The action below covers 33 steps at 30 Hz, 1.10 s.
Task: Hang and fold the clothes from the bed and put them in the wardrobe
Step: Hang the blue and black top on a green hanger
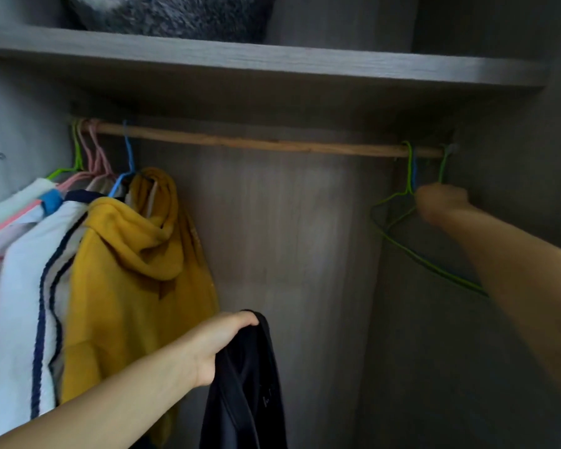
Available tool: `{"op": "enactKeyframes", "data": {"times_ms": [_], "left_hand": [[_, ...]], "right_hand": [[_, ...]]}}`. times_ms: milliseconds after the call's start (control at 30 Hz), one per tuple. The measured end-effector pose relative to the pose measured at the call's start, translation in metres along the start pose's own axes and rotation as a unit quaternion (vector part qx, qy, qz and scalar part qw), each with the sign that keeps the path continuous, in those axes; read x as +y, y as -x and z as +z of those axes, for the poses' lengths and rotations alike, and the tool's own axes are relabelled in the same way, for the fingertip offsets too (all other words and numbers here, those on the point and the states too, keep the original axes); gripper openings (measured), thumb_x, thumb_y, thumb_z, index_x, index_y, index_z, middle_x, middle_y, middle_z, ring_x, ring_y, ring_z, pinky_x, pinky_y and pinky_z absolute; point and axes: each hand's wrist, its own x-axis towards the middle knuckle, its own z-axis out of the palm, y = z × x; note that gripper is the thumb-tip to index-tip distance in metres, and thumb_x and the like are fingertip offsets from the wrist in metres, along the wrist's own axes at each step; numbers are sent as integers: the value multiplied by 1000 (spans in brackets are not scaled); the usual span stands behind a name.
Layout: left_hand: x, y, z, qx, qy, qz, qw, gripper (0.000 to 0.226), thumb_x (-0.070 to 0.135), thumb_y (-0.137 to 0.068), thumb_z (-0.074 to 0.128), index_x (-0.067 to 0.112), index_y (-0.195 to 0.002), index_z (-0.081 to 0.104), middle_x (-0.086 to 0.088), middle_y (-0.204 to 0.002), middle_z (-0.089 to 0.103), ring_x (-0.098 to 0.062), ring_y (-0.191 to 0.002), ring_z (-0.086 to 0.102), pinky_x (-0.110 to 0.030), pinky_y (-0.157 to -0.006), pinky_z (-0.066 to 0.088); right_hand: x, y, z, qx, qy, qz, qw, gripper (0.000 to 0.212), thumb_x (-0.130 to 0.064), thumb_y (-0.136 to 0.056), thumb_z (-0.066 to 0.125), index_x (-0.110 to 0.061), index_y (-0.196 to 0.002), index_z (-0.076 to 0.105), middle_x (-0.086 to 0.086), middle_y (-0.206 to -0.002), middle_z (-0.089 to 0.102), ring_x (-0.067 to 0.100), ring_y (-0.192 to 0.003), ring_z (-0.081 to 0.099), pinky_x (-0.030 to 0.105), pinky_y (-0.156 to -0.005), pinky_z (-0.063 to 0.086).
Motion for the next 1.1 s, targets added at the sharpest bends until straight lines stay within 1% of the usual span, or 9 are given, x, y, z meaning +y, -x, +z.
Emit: {"op": "enactKeyframes", "data": {"times_ms": [300, 400, 467, 533, 600, 800, 900, 967, 1100], "left_hand": [[-9, 4, -16, 25, -31, -14, 999, 26, 24, -88, 64, 6, -106, 63, -18, -97, 67, -33, -87, 62, -34, -72, 51], [-6, 9, -21, 20, -43, -9, 999, 26, 25, -87, 64, 4, -104, 64, -18, -94, 67, -32, -83, 63, -35, -74, 50], [-2, 13, -27, 23, -49, 5, 999, 26, 25, -87, 64, 5, -103, 64, -18, -95, 67, -32, -86, 63, -37, -79, 50], [-1, 14, -36, 29, -60, 24, 997, 32, 26, -85, 66, 7, -111, 62, -17, -105, 66, -33, -96, 62, -41, -89, 50], [-5, 14, -47, 33, -70, 42, 996, 45, 31, -81, 70, 10, -119, 59, -15, -118, 62, -34, -108, 59, -46, -98, 46], [-25, 13, -66, 38, -56, 30, 997, 73, 45, -75, 73, 10, -134, 49, -13, -137, 52, -34, -123, 50, -50, -104, 40], [-25, 19, -58, 26, -64, 38, 997, 47, 40, -80, 70, 11, -117, 61, -10, -122, 63, -29, -113, 57, -45, -103, 42], [-19, 26, -54, 5, -74, 53, 996, 22, 33, -88, 64, 14, -99, 64, -12, -104, 68, -29, -100, 63, -43, -98, 47], [1, 37, -82, -12, -56, 82, 995, 17, 31, -86, 65, 15, -90, 62, -15, -106, 67, -30, -98, 63, -43, -95, 49]], "right_hand": [[-19, 27, -3, 148, -211, -16, 966, 21, 0, -94, 38, 2, -110, 51, 29, -111, 56, 47, -101, 58, 46, -79, 46], [-34, 62, 3, 200, -364, -10, 910, 19, -7, -96, 42, 2, -106, 55, 31, -101, 61, 46, -95, 59, 45, -77, 45], [-48, 94, 21, 173, -466, 10, 868, 14, -12, -94, 50, -3, -100, 59, 21, -87, 63, 35, -83, 61, 39, -72, 43], [-67, 132, 34, 28, -601, 37, 798, 13, -27, -93, 57, -14, -90, 59, 3, -65, 52, 20, -59, 51, 30, -51, 40], [-84, 168, 36, -86, -713, 78, 692, 26, -38, -96, 54, -17, -82, 59, -7, -44, 32, 9, -35, 29, 13, -36, 21], [-99, 259, -32, -33, -901, 96, 422, 43, -41, -102, 38, -20, -67, 50, -8, -44, 14, 6, -37, 9, 15, -38, 9], [-115, 291, -52, -24, -939, 72, 335, 49, -46, -100, 36, -21, -60, 49, -7, -46, 12, 10, -43, 3, 20, -40, 5], [-135, 309, -47, -38, -938, 60, 339, 52, -45, -99, 37, -20, -56, 50, -9, -44, 13, 8, -41, 5, 18, -42, 4], [-164, 340, -5, -129, -837, -25, 531, 49, -49, -95, 45, -21, -58, 61, -8, -45, 22, 6, -37, 16, 14, -41, 12]]}}
